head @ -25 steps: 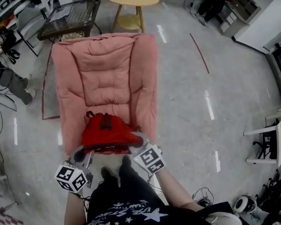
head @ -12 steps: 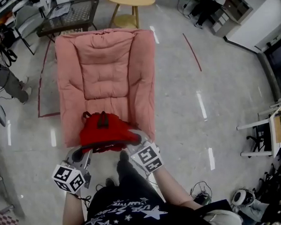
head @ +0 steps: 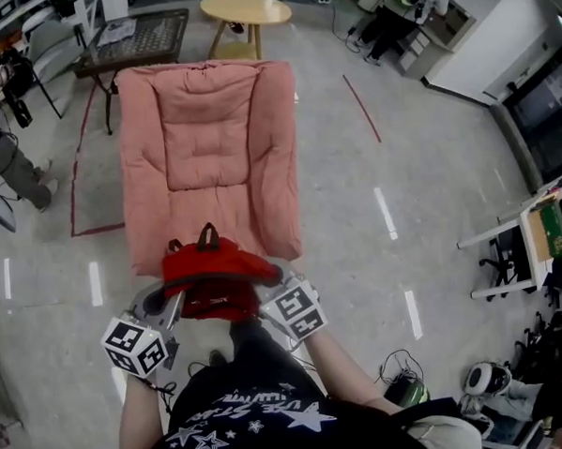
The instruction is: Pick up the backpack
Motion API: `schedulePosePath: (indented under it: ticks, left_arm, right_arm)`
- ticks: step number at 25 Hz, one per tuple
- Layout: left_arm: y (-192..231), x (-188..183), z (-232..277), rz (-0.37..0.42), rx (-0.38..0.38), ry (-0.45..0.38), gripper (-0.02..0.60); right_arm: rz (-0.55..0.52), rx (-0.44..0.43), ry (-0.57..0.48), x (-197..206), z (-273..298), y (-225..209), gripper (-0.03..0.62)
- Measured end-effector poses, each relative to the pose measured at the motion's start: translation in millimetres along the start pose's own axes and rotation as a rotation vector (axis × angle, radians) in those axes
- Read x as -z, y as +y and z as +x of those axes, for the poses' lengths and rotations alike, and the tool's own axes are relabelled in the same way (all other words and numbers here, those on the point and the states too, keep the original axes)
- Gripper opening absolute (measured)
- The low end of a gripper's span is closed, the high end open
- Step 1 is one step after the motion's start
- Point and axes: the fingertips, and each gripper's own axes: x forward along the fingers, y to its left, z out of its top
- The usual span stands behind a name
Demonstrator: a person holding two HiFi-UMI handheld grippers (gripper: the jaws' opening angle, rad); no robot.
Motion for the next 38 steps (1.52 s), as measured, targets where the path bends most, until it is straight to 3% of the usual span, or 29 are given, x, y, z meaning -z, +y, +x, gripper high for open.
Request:
schedulePosePath:
  ticks: [10, 18, 38]
  left_arm:
    - [-50, 32, -66, 0.053, 0.062, -0.021, 0.018]
    - [-85, 52, -88, 0.067, 0.102, -0.027, 0.018]
    - [-207, 89, -118, 0.066, -0.006, -0.063, 0.018]
  right_arm:
    - [0.066, 0.037, 0.005, 31, -70, 78, 0.009]
    - [0.069, 0.074, -0.003, 52, -112, 110, 0.008]
    - [0.016, -0.007, -0.05, 91, -223, 127, 0.009]
